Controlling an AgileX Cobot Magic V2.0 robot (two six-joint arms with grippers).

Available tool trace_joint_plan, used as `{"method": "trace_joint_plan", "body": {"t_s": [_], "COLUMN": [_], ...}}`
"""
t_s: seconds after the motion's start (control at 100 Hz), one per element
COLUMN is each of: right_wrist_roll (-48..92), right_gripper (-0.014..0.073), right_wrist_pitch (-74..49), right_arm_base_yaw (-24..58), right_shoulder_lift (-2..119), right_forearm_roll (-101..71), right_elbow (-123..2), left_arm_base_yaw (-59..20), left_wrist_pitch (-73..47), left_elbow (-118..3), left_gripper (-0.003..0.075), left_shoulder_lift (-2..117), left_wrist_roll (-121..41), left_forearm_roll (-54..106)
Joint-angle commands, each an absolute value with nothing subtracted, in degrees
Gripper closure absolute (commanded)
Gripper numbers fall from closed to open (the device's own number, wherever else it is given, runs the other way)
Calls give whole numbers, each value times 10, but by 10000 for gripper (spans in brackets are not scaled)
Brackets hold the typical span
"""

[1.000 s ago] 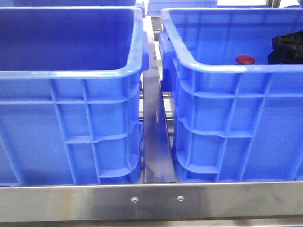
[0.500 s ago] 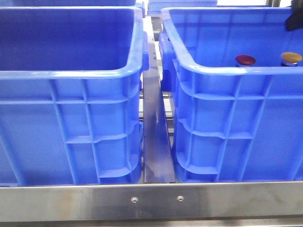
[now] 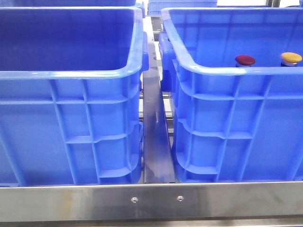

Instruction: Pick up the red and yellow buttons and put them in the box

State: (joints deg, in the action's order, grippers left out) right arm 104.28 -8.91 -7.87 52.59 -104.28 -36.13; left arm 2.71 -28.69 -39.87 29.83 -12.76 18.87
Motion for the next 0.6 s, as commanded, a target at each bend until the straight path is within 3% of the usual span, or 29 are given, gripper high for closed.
{"method": "trace_joint_plan", "body": {"t_s": [0.0,0.19,0.53,0.59], "right_wrist_roll": [1042,1042,1042,1042], "right_gripper": [129,172,647,658], "right_wrist_pitch": [-93,-103,-127,-128], "right_arm_base_yaw": [-73,-72,-72,-72], "right_shoulder_lift": [460,359,298,298], "right_forearm_roll": [-1100,-1100,-1100,-1100], "right_elbow": [-353,-314,-300,-300], "left_arm_base_yaw": [27,27,27,27], "left_wrist_pitch": [-243,-251,-251,-251], "left_elbow": [-414,-414,-414,-414], "left_gripper": [739,739,739,739], "left_shoulder_lift": [300,300,300,300], "left_wrist_roll": [-122,-122,-122,-122], "left_forearm_roll": [199,199,199,199]}}
